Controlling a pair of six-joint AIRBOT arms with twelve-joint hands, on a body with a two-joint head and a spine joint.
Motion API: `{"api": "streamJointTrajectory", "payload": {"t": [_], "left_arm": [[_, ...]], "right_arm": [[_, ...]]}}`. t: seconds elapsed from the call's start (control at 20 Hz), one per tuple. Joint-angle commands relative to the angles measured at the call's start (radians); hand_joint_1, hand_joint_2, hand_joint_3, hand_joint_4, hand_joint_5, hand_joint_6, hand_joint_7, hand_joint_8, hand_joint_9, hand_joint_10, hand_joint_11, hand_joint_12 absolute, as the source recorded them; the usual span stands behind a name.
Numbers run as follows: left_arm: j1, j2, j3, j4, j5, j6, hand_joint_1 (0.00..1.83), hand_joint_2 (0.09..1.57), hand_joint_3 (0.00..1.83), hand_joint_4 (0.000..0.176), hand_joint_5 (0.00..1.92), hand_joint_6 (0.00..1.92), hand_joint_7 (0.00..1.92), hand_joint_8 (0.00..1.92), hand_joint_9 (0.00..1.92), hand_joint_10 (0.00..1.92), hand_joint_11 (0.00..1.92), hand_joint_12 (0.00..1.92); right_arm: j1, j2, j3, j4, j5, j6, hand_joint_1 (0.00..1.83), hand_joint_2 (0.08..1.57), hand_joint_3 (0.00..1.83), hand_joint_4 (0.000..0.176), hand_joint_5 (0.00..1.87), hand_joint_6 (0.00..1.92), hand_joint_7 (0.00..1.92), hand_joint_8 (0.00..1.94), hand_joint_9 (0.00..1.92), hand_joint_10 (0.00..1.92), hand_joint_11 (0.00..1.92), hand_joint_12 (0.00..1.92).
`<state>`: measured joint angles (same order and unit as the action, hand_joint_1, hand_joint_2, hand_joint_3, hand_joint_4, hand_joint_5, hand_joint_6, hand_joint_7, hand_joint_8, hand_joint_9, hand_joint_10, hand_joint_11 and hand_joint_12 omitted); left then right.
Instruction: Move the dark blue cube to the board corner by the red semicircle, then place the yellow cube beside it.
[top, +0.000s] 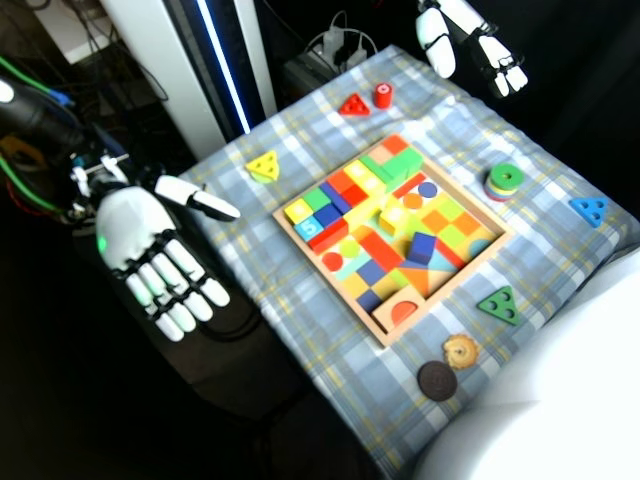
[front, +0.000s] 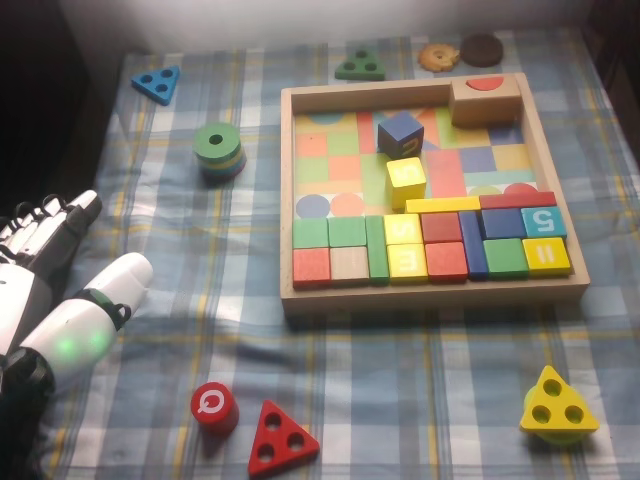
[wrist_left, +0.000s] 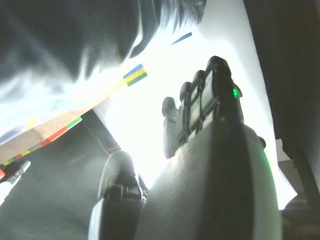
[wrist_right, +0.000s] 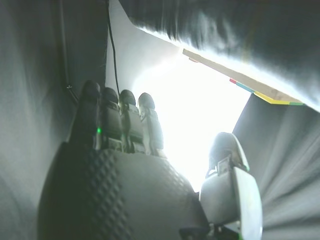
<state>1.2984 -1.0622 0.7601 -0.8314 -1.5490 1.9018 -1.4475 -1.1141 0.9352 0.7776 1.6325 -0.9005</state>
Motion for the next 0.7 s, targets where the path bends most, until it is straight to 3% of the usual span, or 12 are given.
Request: {"api": "streamJointTrajectory", "payload": {"t": [0.0,0.1,0.15,0.2,0.25,0.3,0.35,0.4,0.45,0.6,0.65], "left_arm": [[-0.009,0.000,0.003,0.040,-0.115,-0.008,0.00,1.21,0.03,0.060,0.20,0.00,0.11,0.00,0.06,0.01,0.00,0.00],[-0.009,0.001,0.003,0.040,-0.113,-0.008,0.00,1.21,0.03,0.057,0.20,0.00,0.11,0.00,0.07,0.01,0.00,0.00],[-0.009,0.002,0.003,0.040,-0.112,-0.008,0.00,1.21,0.02,0.065,0.20,0.00,0.11,0.00,0.07,0.01,0.00,0.00],[-0.009,0.005,0.002,0.041,-0.111,-0.008,0.00,1.19,0.02,0.075,0.21,0.01,0.12,0.00,0.08,0.01,0.00,0.00],[-0.011,0.007,0.001,0.043,-0.110,-0.008,0.00,1.20,0.02,0.062,0.22,0.01,0.12,0.00,0.08,0.01,0.00,0.00],[-0.016,0.011,0.000,0.046,-0.106,-0.008,0.00,1.20,0.02,0.053,0.22,0.01,0.12,0.01,0.08,0.01,0.00,0.00],[-0.022,0.013,0.000,0.047,-0.101,-0.008,0.00,1.20,0.01,0.055,0.21,0.01,0.12,0.00,0.07,0.01,0.00,0.00],[-0.023,0.014,0.000,0.047,-0.100,-0.008,0.00,1.19,0.01,0.063,0.21,0.00,0.12,0.00,0.07,0.01,0.00,0.00],[-0.023,0.014,0.001,0.047,-0.100,-0.008,0.00,1.18,0.01,0.062,0.22,0.01,0.13,0.01,0.08,0.01,0.00,0.00],[-0.023,0.014,0.002,0.047,-0.097,-0.008,0.00,1.19,0.01,0.067,0.21,0.00,0.12,0.00,0.07,0.00,0.00,0.00],[-0.023,0.014,0.003,0.045,-0.097,-0.008,0.00,1.18,0.00,0.079,0.20,0.00,0.11,0.00,0.06,0.00,0.00,0.00]], "right_arm": [[0.003,0.002,0.005,-0.022,0.130,0.010,0.00,1.36,0.00,0.008,0.42,0.00,0.32,0.00,0.17,0.00,0.00,0.13],[0.003,0.002,0.004,-0.025,0.130,0.010,0.00,1.38,0.00,0.019,0.41,0.00,0.31,0.00,0.15,0.00,0.00,0.12],[0.003,0.003,0.004,-0.029,0.130,0.015,0.00,1.38,0.00,0.037,0.41,0.00,0.31,0.00,0.15,0.00,0.00,0.14],[0.003,0.010,0.004,-0.037,0.130,0.025,0.00,1.36,0.00,0.043,0.39,0.00,0.29,0.00,0.14,0.00,0.00,0.10],[0.003,0.017,0.005,-0.046,0.130,0.031,0.00,1.34,0.00,0.026,0.39,0.00,0.30,0.00,0.15,0.00,0.00,0.09],[0.004,0.040,0.008,-0.074,0.130,0.036,0.00,1.33,0.00,0.036,0.38,0.00,0.27,0.00,0.12,0.00,0.00,0.04],[0.014,0.067,0.012,-0.109,0.123,0.040,0.00,1.34,0.00,0.030,0.36,0.00,0.25,0.00,0.09,0.00,0.00,0.01],[0.018,0.077,0.017,-0.125,0.118,0.049,0.00,1.35,0.00,0.000,0.35,0.00,0.24,0.00,0.10,0.01,0.00,0.00],[0.030,0.093,0.032,-0.159,0.105,0.078,0.00,1.36,0.01,0.000,0.35,0.00,0.24,0.00,0.10,0.01,0.00,0.00],[0.104,0.144,0.081,-0.287,0.003,0.114,0.00,1.29,0.00,0.032,0.26,0.00,0.18,0.00,0.06,0.00,0.00,0.00],[0.141,0.159,0.106,-0.344,-0.062,0.128,0.00,1.28,0.00,0.033,0.25,0.00,0.15,0.00,0.05,0.00,0.00,0.00]]}}
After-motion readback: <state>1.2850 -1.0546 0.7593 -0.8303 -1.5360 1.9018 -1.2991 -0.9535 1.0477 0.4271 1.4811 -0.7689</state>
